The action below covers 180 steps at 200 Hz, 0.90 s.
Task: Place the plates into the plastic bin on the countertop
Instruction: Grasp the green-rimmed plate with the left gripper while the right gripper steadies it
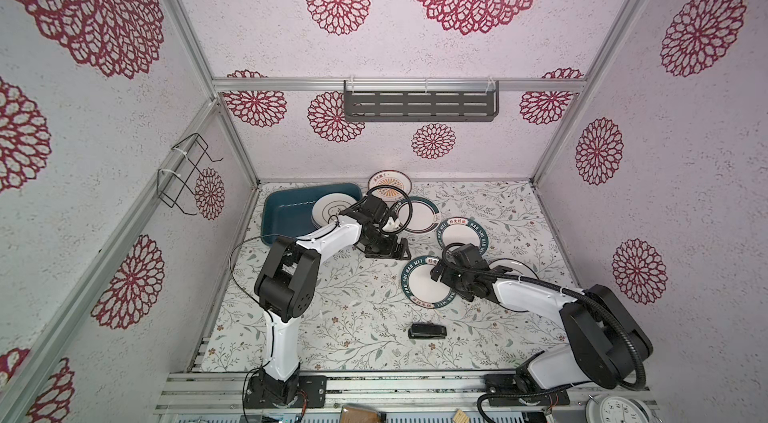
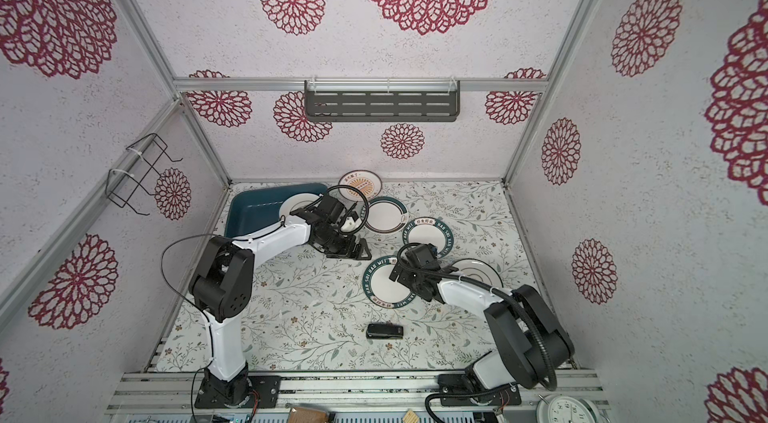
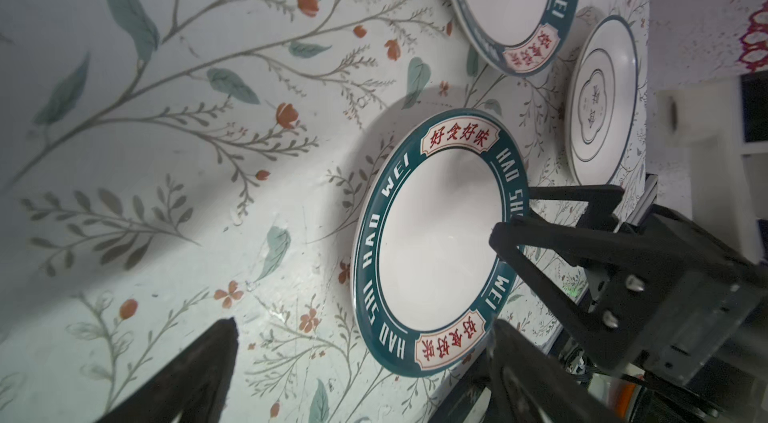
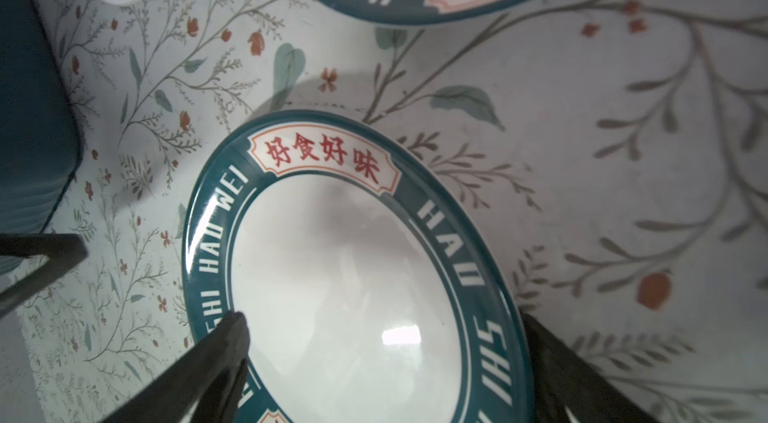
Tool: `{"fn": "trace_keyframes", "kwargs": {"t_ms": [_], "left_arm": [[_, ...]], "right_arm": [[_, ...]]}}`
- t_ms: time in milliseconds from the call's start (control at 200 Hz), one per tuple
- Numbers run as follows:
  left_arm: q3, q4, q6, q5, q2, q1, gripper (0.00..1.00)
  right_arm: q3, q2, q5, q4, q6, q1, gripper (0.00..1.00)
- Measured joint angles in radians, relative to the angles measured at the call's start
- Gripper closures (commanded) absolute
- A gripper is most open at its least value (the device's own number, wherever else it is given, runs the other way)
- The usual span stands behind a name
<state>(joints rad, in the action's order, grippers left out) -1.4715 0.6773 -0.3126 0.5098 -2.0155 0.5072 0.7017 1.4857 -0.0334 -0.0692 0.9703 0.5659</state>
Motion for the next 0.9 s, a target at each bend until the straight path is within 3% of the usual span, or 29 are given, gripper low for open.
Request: {"fn": "trace_keyframes", "kwargs": {"t_ms": [510, 615, 901], "left_arm": [[0.049, -0.005, -0.017, 0.090, -0.052, 0.001, 0.18], [0.053, -0.011, -0.023, 0.112, -0.067, 0.001, 0.25], [0.080, -0.100, -0.082, 0.142, -0.080, -0.026, 0.58]], "right_arm": [[0.040, 0.067, -0.104, 0.081, -0.047, 0.022, 0.01], [0.049, 0.076, -0.117, 0.079, -0.054, 0.034, 0.01], [0.096, 0.104, -0.133, 0.023, -0.093, 0.037, 0.01]]}}
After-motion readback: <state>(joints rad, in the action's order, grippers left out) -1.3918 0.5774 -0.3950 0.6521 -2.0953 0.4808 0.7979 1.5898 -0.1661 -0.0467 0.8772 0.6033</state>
